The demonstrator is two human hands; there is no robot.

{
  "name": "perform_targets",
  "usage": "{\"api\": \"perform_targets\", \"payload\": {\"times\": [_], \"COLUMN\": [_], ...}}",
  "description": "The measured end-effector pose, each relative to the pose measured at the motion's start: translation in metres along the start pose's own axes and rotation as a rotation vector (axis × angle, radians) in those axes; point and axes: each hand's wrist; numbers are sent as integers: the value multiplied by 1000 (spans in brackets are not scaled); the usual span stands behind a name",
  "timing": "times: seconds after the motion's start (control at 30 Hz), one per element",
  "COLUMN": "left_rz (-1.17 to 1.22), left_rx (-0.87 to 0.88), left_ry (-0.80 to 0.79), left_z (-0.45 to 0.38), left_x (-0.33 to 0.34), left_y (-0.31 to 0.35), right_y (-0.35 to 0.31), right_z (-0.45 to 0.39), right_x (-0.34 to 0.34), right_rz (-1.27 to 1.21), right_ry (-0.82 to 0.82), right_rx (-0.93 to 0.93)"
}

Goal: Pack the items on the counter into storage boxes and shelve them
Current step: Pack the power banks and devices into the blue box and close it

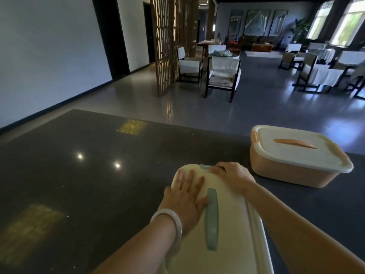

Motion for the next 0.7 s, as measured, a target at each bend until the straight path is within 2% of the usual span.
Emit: {"api": "perform_targets", "payload": {"times": [0.2, 0.37, 0.53, 0.63, 0.7], "left_rz": [-28, -16, -26, -31, -24], "left_rx": [-1, 14, -13, -20, -19], "left_ry": [17, 22, -7, -22, 1], "left_z": [-3, -2, -3, -4, -4], "left_x": [7, 6, 2, 3, 4], "left_y": [-2, -3, -1, -2, -3], "right_y": [-2, -2, 0, 15, 25], "right_z": [-5, -2, 21, 65, 105], "right_x": [2, 6, 1, 4, 11], "right_rz": [30, 229, 90, -33, -108], "right_ry": [27, -24, 185, 383, 450], "right_rx": [35, -3, -94, -23, 72]}}
Point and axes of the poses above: each hand's wrist, its own z-axis away from the middle knuckle, its own x-axis out of the palm, y = z × x, and after that the axes turned 5 degrees about y, right-handed
